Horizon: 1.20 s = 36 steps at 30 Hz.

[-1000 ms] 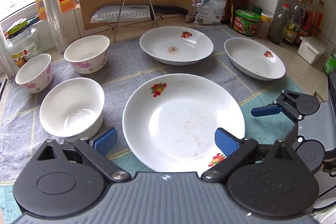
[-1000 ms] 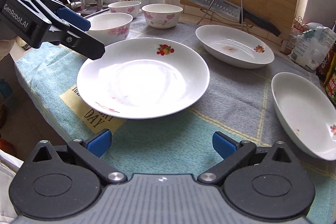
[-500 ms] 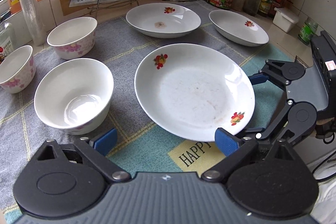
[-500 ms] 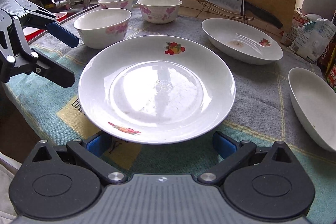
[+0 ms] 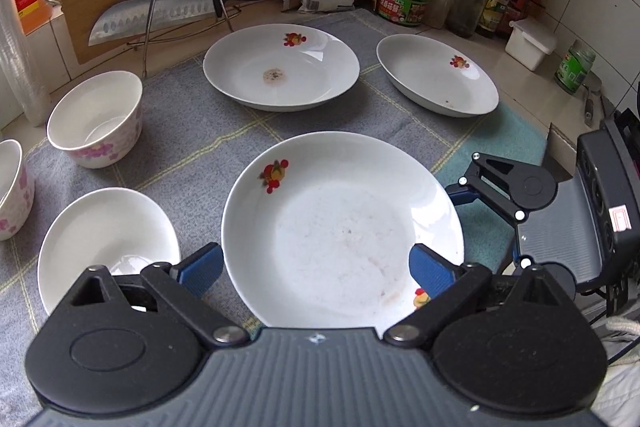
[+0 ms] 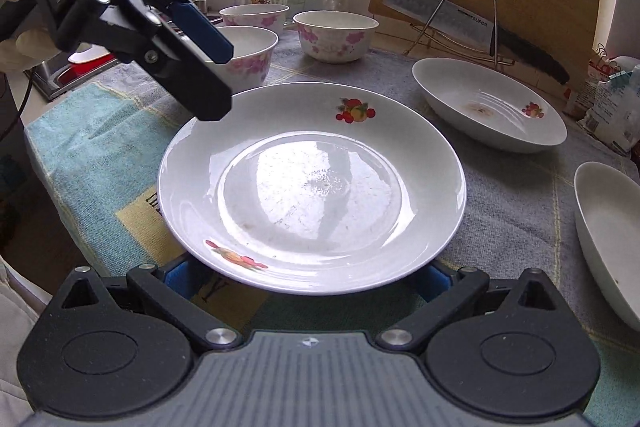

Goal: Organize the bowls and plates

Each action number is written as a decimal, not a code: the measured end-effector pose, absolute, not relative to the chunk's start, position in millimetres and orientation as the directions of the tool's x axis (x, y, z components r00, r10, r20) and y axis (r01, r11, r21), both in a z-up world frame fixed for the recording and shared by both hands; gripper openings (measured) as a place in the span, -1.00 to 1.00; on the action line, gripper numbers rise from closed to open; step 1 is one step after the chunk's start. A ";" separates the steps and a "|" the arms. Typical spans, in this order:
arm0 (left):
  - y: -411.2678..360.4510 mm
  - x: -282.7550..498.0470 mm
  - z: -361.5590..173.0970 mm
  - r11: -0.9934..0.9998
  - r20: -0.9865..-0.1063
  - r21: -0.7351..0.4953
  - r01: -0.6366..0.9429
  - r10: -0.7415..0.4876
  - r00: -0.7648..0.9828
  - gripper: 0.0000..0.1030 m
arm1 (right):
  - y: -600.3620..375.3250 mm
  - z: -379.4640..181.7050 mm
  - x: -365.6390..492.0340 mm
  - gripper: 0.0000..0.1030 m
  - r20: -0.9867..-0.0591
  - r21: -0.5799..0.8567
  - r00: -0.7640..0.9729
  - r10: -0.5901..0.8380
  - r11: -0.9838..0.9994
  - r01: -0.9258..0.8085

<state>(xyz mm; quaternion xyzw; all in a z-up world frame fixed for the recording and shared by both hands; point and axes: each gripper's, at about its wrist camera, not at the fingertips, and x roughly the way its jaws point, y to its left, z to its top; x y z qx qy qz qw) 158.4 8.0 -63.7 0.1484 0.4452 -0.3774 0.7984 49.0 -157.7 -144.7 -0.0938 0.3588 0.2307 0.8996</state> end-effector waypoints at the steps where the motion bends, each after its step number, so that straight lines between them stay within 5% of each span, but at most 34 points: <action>1: 1.1 164.8 -63.7 0.668 -0.829 -0.093 0.738 -0.462 0.314 0.92 | -159.1 -145.0 48.0 1.00 -0.686 -0.004 0.635 0.355 0.871 -0.490; 13: -37.6 239.9 -97.4 0.684 -0.918 -0.147 0.714 -0.364 0.160 0.90 | -164.4 -147.3 44.0 1.00 -0.657 -0.005 0.649 0.382 0.860 -0.510; 36: -53.6 256.3 -111.9 0.586 -0.949 -0.232 0.777 -0.313 -0.048 0.68 | -158.8 -142.3 39.6 1.00 -0.654 -0.075 0.691 0.308 0.883 -0.464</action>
